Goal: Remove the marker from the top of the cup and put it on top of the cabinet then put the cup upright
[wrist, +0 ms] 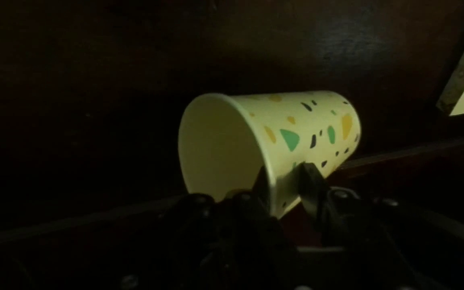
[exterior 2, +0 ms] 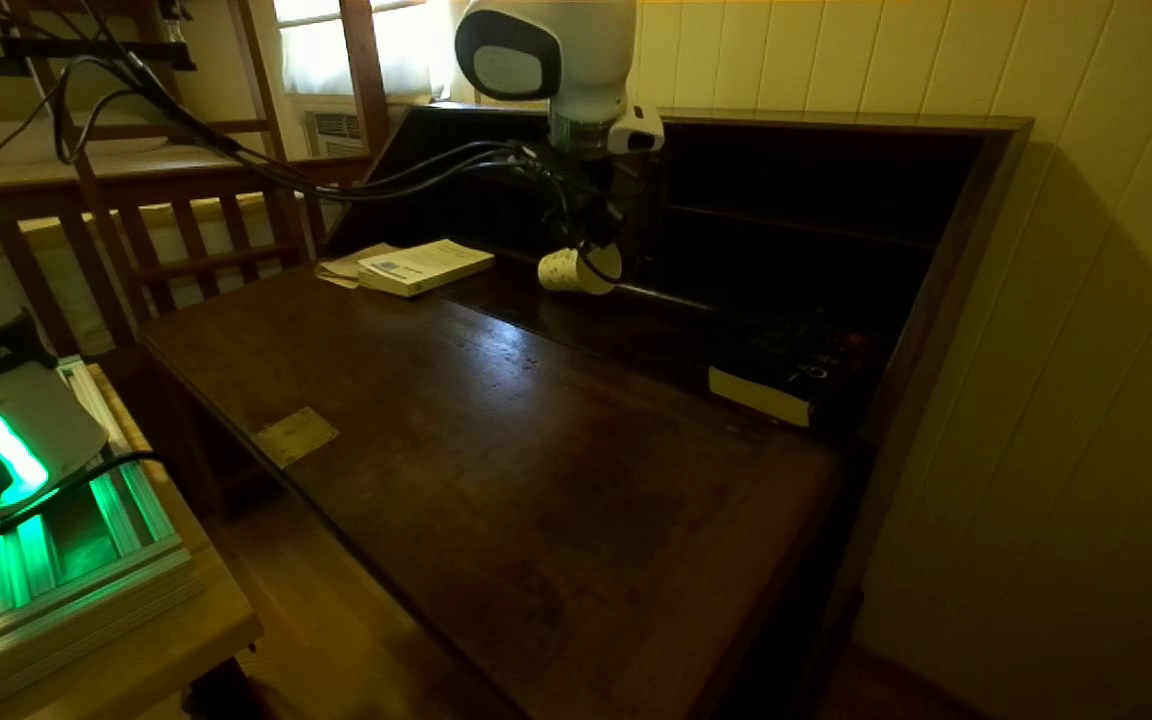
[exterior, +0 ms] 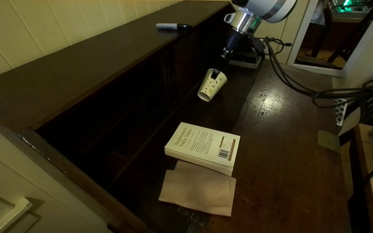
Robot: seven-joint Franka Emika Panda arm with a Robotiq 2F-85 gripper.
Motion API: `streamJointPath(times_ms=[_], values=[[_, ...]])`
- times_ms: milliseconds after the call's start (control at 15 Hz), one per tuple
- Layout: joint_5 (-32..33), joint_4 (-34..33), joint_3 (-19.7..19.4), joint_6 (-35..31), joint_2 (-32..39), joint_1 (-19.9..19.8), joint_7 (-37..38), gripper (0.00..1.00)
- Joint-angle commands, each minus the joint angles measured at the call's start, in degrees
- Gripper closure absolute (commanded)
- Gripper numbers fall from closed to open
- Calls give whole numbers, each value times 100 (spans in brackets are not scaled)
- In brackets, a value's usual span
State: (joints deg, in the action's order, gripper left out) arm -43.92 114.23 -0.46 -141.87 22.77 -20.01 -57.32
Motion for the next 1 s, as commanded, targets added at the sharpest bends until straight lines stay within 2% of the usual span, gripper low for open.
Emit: streamJointPath(times_ms=[0,333,800,867,933], values=[[425,373,-223,-77,-535,257,335,100],[1676,695,-394,-128,-982,578,921,99],[4268,930,-554,-129,-1098,1015,2162,99],[4586,980,-570,-184,-1112,1085,2417,69],[4927,994,-610,-164,-1111,1153,2723,68]])
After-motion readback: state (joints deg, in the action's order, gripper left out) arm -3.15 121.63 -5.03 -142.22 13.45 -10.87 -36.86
